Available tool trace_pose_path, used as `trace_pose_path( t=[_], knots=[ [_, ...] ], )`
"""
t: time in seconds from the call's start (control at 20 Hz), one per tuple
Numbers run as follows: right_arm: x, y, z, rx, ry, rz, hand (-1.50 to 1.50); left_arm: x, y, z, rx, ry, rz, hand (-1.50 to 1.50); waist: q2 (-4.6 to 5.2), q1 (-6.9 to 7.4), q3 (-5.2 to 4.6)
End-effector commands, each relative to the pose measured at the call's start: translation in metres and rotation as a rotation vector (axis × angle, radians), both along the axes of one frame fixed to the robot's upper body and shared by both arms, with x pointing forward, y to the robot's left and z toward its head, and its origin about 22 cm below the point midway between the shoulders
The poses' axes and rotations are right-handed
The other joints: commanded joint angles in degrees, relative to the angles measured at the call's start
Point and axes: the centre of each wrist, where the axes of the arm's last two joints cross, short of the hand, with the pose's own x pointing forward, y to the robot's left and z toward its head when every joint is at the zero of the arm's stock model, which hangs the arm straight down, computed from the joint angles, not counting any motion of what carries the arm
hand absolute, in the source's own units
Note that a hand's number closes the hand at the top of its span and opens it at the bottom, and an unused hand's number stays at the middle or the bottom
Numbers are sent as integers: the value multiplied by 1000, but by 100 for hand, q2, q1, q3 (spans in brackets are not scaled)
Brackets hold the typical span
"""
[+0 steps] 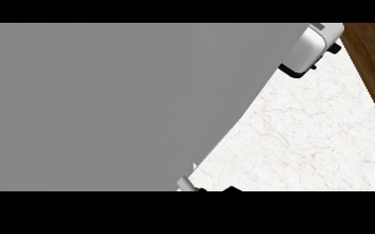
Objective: Pick up the wine, place it into the cabinet and close the cabinet
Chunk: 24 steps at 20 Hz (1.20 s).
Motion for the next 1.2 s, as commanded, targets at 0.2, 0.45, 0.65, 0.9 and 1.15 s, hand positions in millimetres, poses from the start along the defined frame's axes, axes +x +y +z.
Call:
trace_pose_path(
  t=[0.2,0.45,0.65,0.9,1.15],
  knots=[
    [34,76,-5,-52,-43,-81,150,2,56,27,14,-12,-57,150,25,134,6],
    [73,112,-2,-55,-75,-193,150,6,79,21,-3,-5,-67,150,59,143,5],
    [108,127,12,-18,-41,-277,150,6,85,22,6,-26,-90,150,71,197,6],
    [162,128,9,-51,-8,-329,150,3,106,14,-12,-32,-76,150,98,168,5],
    [212,113,-34,-70,19,-401,150,10,109,24,24,-29,-58,150,144,117,12]
  ],
)
